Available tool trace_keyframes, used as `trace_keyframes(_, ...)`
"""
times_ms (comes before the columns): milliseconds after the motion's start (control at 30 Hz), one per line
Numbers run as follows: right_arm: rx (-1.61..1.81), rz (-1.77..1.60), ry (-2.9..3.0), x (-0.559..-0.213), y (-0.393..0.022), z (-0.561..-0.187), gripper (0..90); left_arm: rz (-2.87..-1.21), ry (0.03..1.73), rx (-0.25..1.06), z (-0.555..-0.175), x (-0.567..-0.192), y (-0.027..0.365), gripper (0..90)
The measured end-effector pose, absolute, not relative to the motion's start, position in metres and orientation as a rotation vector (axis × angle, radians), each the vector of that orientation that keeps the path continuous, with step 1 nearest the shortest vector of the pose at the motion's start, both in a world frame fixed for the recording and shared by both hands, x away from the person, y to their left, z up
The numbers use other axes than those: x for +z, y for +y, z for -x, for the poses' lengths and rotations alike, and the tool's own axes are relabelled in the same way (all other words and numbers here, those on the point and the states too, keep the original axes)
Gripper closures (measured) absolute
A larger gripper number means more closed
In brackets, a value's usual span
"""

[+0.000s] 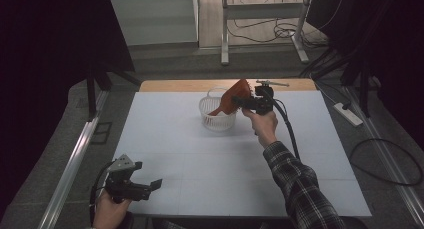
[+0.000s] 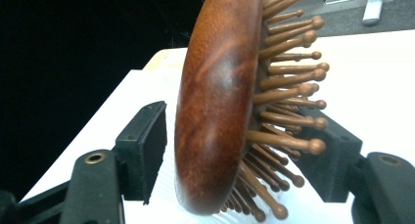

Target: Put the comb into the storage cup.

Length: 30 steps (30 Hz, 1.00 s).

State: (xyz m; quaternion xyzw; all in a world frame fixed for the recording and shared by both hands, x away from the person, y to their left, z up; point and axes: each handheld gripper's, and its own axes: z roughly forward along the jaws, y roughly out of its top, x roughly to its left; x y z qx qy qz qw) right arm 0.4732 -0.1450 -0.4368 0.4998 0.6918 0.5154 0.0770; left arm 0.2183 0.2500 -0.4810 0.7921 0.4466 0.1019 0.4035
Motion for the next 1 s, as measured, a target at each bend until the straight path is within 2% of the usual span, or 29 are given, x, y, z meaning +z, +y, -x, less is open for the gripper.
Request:
trace_keyframes(600,1.497,-1.413,2.137,-0.4324,-0.1452,-0.4697,22.4,-2.000,1.127,0.258,-0.2183,-0.4810,0.2498,0.0)
trace_keyframes(1000,1.458,-1.369,2.187,-0.4294,-0.1443,-0.4653,20.0,-1.997,1.126,0.256,-0.2187,-0.4811,0.2494,0.0)
